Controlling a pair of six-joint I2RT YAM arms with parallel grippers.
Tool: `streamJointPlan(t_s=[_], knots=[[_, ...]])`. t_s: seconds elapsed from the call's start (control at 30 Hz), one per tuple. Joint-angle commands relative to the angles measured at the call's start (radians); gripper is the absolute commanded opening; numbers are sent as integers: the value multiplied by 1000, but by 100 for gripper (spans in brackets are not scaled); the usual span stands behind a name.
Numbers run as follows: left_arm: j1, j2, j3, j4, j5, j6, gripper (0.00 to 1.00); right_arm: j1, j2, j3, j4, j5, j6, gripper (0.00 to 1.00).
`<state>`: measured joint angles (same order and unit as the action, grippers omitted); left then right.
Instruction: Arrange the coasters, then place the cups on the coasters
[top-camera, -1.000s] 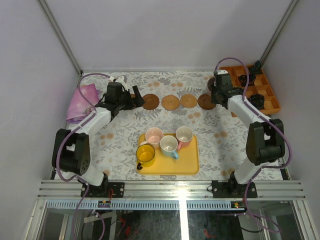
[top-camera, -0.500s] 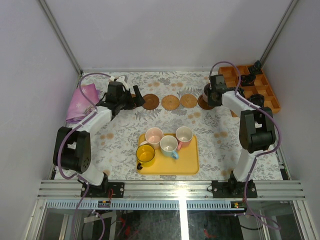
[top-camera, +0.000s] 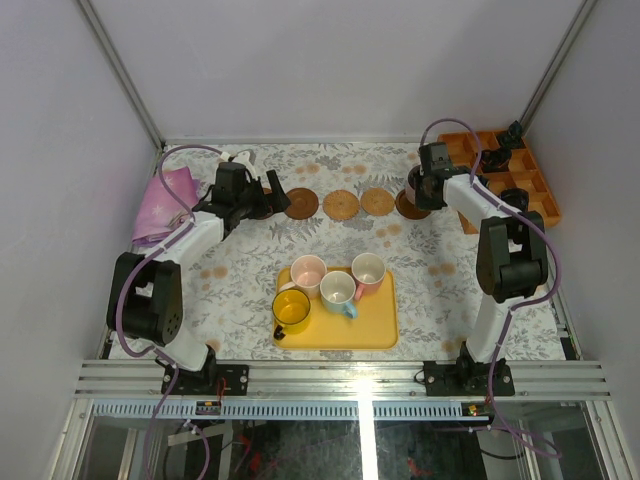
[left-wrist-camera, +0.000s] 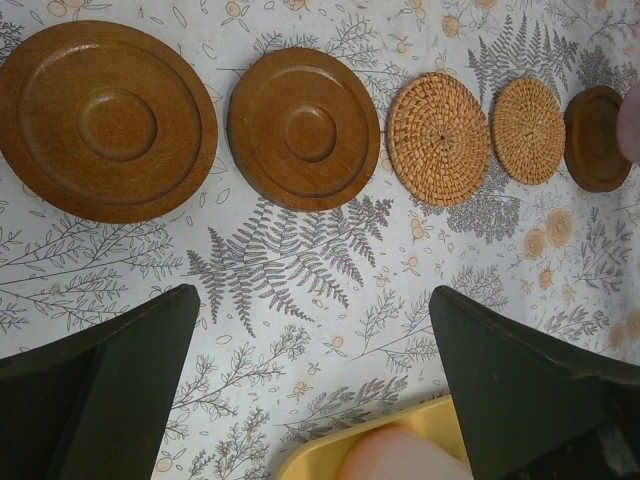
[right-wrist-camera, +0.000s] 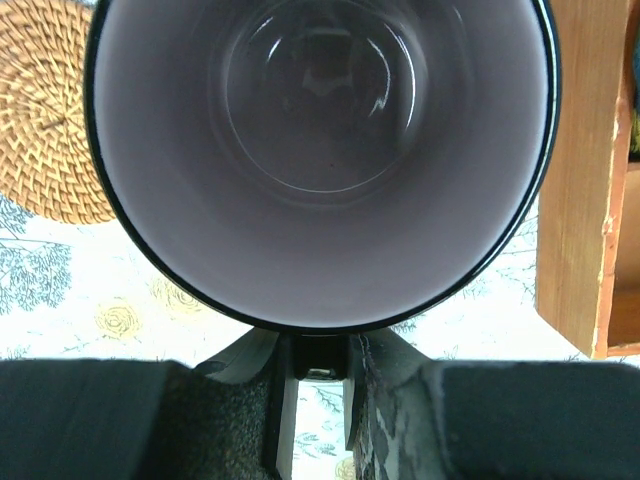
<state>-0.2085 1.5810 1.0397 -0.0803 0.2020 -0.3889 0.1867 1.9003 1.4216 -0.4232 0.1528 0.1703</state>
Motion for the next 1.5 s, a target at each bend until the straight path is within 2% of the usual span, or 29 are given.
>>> streamJointPlan(t_s=[0.0, 0.73, 0.77, 0.9, 1.03, 1.33, 1.47], knots=[[3, 17, 37, 32, 9, -6, 100, -7, -8, 63, 0, -21, 21, 0], [3, 20, 40, 25, 14, -4, 100, -8, 40, 83, -18, -33, 44, 1], [3, 20, 40, 24, 15, -4, 100, -8, 35, 81, -23, -31, 46, 4], [3, 25, 42, 23, 16, -3, 100, -9, 10, 62, -36, -30, 58, 33], [4, 30, 41, 24, 20, -7, 100, -8, -10, 46, -45, -27, 66, 50], [3, 24, 39, 20, 19, -8, 100, -8, -42, 38, -81, -21, 84, 53], [4, 15, 33, 22, 13, -4, 100, -7, -117, 27, -87, -16, 103, 53]])
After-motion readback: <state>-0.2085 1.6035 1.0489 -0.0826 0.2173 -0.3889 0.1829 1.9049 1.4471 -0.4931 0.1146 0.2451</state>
